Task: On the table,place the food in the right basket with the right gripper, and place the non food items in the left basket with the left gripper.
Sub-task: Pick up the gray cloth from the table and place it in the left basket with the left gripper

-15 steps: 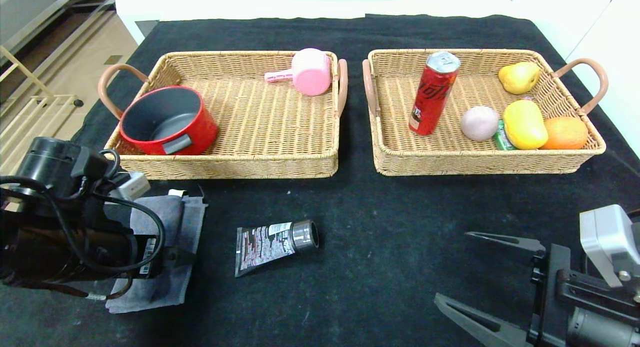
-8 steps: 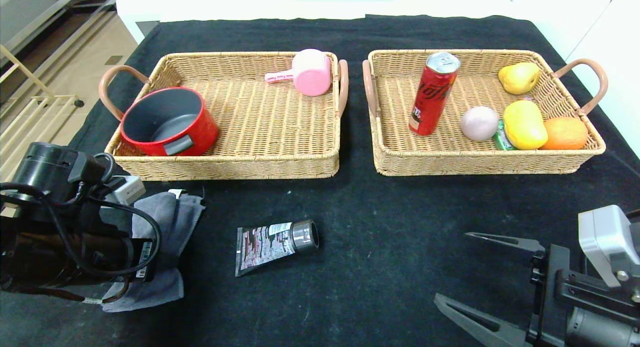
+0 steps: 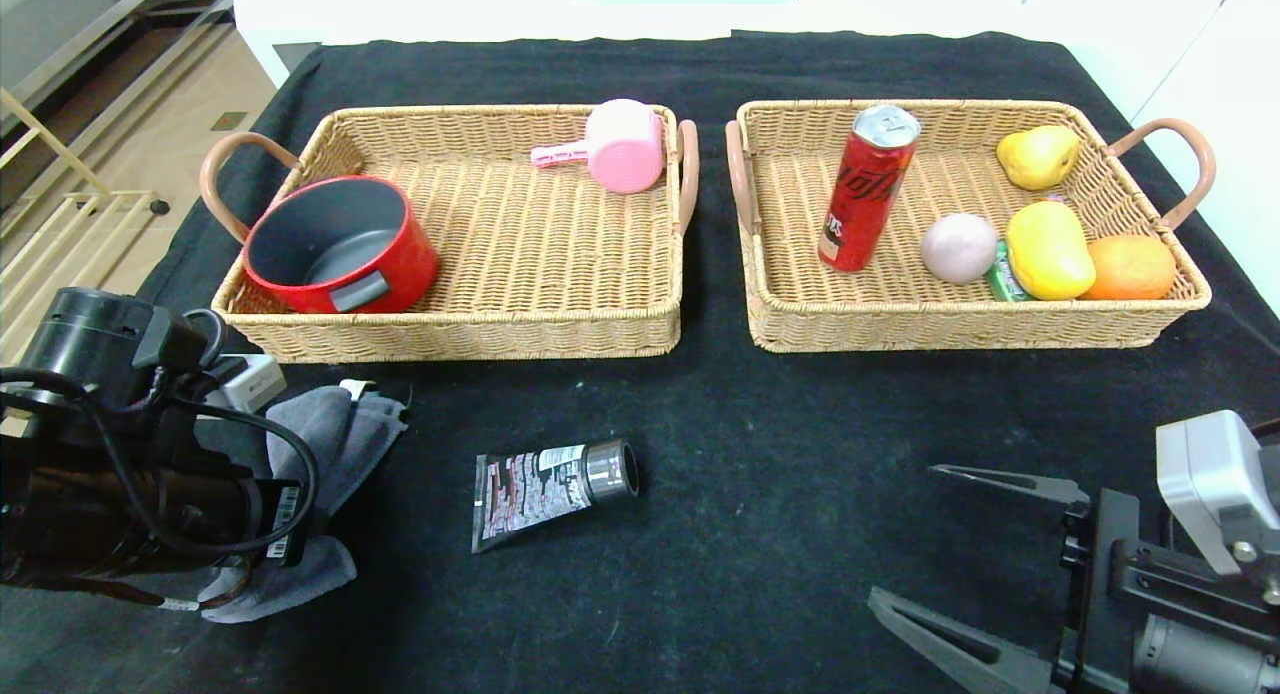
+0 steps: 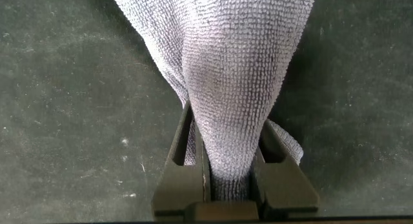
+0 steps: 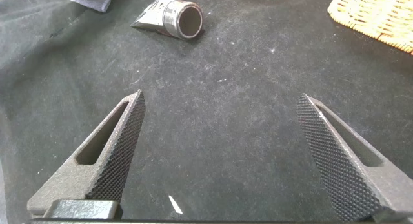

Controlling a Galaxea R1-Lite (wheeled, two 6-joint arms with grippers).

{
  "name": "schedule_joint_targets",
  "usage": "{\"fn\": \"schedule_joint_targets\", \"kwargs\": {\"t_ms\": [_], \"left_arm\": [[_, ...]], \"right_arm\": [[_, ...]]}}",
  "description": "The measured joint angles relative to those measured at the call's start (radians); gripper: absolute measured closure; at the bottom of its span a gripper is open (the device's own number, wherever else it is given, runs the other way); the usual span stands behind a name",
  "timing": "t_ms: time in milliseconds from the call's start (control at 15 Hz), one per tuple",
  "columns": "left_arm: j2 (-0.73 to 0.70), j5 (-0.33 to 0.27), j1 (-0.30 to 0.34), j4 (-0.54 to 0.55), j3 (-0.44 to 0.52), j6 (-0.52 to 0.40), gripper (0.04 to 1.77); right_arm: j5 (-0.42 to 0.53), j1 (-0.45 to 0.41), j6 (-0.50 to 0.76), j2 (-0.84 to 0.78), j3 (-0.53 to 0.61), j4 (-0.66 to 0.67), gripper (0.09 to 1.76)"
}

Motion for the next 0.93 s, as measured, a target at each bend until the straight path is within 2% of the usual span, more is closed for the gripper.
{"fn": "schedule_joint_targets", "kwargs": {"t_ms": [933], "left_arm": [[-0.028, -0.003, -0.017, -0.018, 0.02, -0.002, 1.45]], "right_arm": [[0.0, 0.004, -0.002, 0.01, 0.004, 0.003, 0.14]]}}
